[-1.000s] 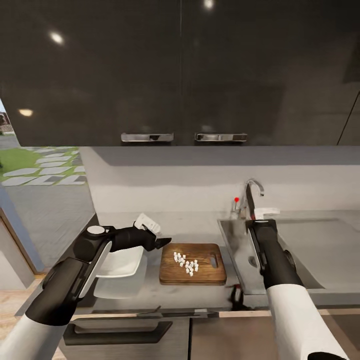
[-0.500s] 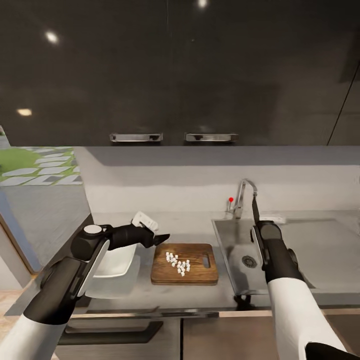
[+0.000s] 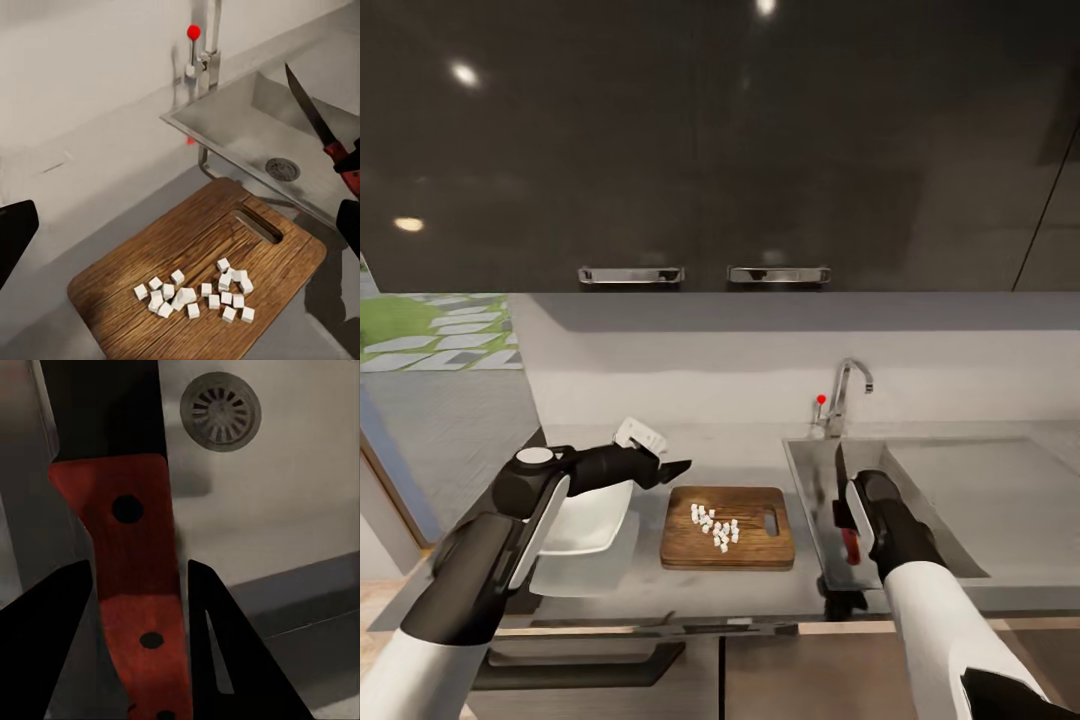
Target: In the kitchen, take the Vidalia onion out of the sink, dice it on the chopping board with the paring knife, put the diced onion into the bowl on the countertop, then place both the paring knife and the chopping board into the sink.
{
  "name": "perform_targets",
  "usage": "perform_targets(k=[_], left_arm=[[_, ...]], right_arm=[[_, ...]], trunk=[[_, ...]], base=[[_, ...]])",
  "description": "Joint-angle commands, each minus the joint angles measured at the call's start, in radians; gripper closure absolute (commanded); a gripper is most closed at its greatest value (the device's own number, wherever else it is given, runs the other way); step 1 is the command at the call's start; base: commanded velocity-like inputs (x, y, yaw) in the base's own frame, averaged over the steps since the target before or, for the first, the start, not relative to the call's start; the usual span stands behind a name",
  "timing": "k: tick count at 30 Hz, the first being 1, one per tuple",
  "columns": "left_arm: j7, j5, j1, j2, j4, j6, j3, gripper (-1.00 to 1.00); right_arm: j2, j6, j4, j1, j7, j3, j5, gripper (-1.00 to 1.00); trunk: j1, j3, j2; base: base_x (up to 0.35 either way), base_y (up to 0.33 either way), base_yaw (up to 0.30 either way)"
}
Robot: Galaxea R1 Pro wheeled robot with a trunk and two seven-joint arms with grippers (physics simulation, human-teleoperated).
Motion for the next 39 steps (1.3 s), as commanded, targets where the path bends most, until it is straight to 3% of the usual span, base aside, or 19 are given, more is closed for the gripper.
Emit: perform_targets(k=[1, 14, 21, 30, 34, 35, 39], left_arm=[[-0.001, 0.002, -0.001, 0.001, -0.001, 0.007, 0.007, -1.0], [-0.001, 0.003, -0.001, 0.002, -0.001, 0.008, 0.018, -1.0], [-0.003, 0.003, -0.001, 0.001, -0.001, 0.009, 0.069, -1.0], [-0.005, 0.006, -0.001, 0.004, -0.001, 0.01, 0.08, -1.0], [-0.014, 0.008, -0.001, 0.006, -0.001, 0.011, 0.147, -1.0], [-0.042, 0.009, -0.001, 0.006, -0.001, 0.011, 0.188, -1.0], [-0.132, 0.009, -0.001, 0.007, -0.001, 0.011, 0.256, -1.0]], right_arm=[[0.001, -0.004, 0.0, -0.001, 0.004, -0.003, 0.004, 1.0], [0.001, -0.015, 0.001, -0.001, 0.005, -0.002, -0.001, 1.0], [0.001, -0.019, 0.008, -0.001, 0.005, -0.001, -0.001, 1.0], [0.001, -0.022, 0.11, -0.003, 0.004, -0.007, -0.001, 1.0], [0.0, -0.023, 0.165, -0.028, 0.003, -0.008, -0.001, 1.0], [0.0, -0.024, 0.176, -0.033, 0.004, -0.009, -0.001, 1.0], [0.0, -0.023, 0.182, -0.036, 0.004, -0.011, -0.002, 1.0]], trunk=[[0.001, -0.002, -0.002], [0.001, -0.002, -0.002], [0.001, -0.002, -0.002], [0.001, -0.002, -0.002], [0.001, -0.002, -0.002], [0.001, -0.002, -0.002], [0.001, -0.002, -0.002]], base=[[0.034, -0.071, 0.0], [0.081, -0.209, 0.0], [0.004, -0.011, 0.0], [0.05, 0.057, 0.0], [0.008, 0.005, 0.0], [0.019, 0.001, 0.0], [0.176, -0.028, 0.0]])
